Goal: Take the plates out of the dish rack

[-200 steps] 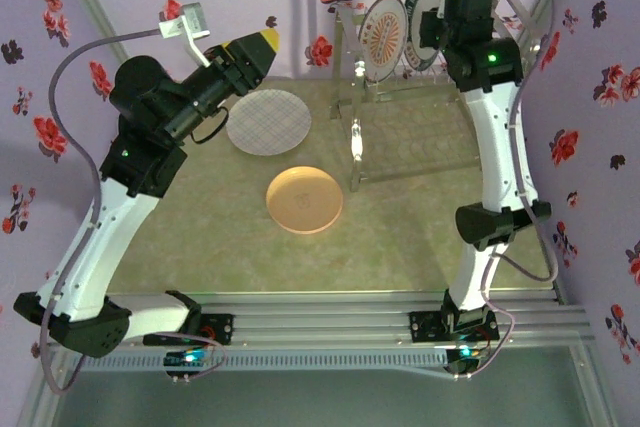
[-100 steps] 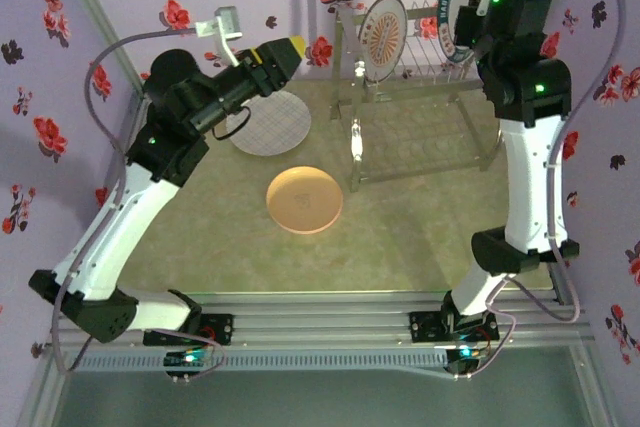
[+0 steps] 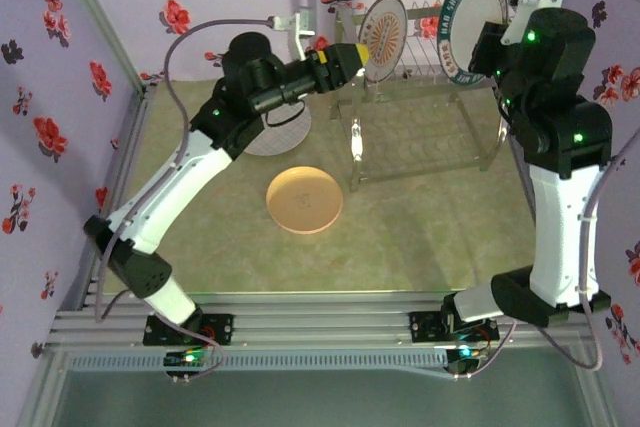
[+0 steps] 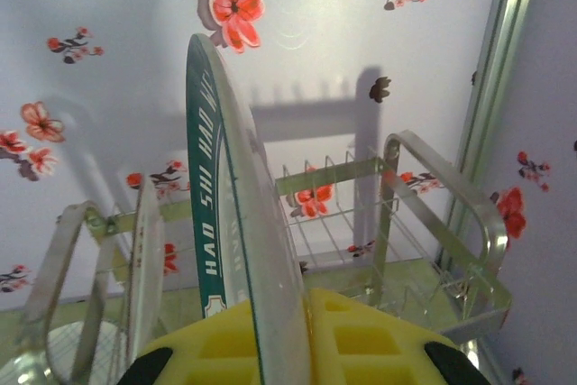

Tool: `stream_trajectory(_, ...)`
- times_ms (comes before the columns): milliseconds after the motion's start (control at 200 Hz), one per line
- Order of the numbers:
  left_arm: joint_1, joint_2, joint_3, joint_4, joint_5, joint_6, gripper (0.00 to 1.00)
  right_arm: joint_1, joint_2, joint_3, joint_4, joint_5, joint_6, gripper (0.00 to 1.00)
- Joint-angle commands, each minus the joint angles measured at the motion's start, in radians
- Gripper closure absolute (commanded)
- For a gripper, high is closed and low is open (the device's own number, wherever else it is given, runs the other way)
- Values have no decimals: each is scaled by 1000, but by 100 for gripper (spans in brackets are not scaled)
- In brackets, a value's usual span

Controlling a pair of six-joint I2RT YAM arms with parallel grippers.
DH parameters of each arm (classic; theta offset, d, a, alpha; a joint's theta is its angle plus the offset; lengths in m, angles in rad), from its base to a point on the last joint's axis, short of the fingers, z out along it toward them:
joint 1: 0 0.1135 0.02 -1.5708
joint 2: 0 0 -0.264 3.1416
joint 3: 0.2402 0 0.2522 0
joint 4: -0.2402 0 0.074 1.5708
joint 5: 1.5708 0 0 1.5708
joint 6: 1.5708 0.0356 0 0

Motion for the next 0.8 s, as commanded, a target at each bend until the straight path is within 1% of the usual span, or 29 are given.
stream_trajectory(0, -30, 72, 100, 4, 65, -30, 28, -2, -65, -46, 78, -72, 89, 100)
stream_trajectory(170, -55, 179, 219, -44, 91, -46, 28, -2, -124, -96, 94, -162, 177, 100)
stream_trajectory(330, -59, 217, 240, -26, 94, -72, 28, -4, -161, -140, 124, -235, 258, 100)
stream_trajectory(490, -59, 232, 239, 18, 103, -100, 29, -8, -163, -158, 148, -317, 317, 100)
stream_trajectory(640, -59, 232, 234, 41, 103, -116, 33, -27, -153, -180, 180, -395, 372, 100)
stream_trajectory(795, -59, 219, 215, 54, 101, -123, 45, -49, -147, -208, 218, -463, 424, 100)
